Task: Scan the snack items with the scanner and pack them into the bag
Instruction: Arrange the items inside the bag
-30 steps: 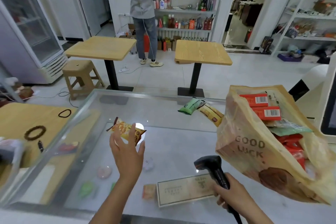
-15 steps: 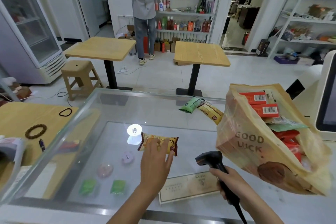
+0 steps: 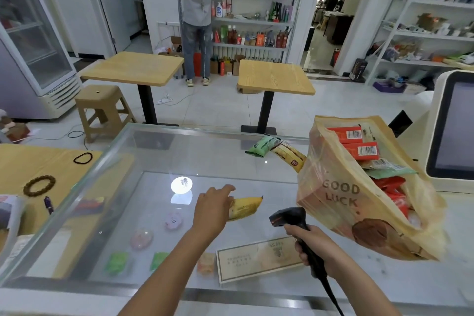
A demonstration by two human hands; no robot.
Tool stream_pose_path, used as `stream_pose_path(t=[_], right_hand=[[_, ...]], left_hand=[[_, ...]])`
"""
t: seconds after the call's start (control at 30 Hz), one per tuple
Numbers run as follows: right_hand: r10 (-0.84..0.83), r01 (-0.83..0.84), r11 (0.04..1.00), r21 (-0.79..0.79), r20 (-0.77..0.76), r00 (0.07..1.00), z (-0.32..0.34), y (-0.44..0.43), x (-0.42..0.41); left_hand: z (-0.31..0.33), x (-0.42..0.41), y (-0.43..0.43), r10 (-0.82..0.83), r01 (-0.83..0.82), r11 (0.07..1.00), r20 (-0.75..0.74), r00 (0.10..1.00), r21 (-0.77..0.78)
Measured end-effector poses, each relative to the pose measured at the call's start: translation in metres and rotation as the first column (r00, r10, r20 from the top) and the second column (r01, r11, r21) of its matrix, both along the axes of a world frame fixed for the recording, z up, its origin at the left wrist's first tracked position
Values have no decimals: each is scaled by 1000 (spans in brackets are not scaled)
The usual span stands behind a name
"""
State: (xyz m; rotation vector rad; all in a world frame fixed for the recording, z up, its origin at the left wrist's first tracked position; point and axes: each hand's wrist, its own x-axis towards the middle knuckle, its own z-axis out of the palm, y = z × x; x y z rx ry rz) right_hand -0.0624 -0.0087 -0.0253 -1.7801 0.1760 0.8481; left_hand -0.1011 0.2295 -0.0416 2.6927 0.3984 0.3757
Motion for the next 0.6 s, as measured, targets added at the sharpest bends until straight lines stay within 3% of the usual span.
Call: stream_pose_path(t=[0.07, 0.1, 0.17, 0.23, 0.3, 0.33, 0.47, 0.53, 0.6], right_hand=[[-7, 7, 1000, -6, 3, 1000, -2, 1, 0], [-9, 9, 1000, -8, 2, 1000, -2, 1, 0], [-14, 14, 1000, -5, -4, 1000, -3, 1, 0], [-24, 24, 1000, -3, 1, 1000, -4, 0, 1], [-34, 34, 999, -6, 8, 999, -6, 1, 1], [-41, 41, 999, -4, 9, 999, -7, 2, 0], [-69, 69, 998, 4, 20, 997, -10, 3, -3], [-79, 79, 997, -2, 27, 997, -11, 4, -3], [-86, 86, 996, 0, 28, 996, -12, 4, -4]], left_hand=[[1, 1, 1, 32, -32, 999, -9, 999, 17], [2, 0, 2, 55, -56, 998, 55, 997, 20], [-3, -2, 0, -22, 15, 998, 115, 993, 66], [-10, -6, -6, -202, 205, 947, -37, 979, 249], [-12, -4, -9, -239, 308, 916, -267, 934, 257], [-8, -1, -8, -232, 308, 925, -312, 921, 223], [9, 18, 2, -253, 190, 957, -307, 917, -220], [14, 23, 10, -280, 101, 884, -346, 895, -456], [15, 20, 9, -202, -64, 768, -335, 920, -637]])
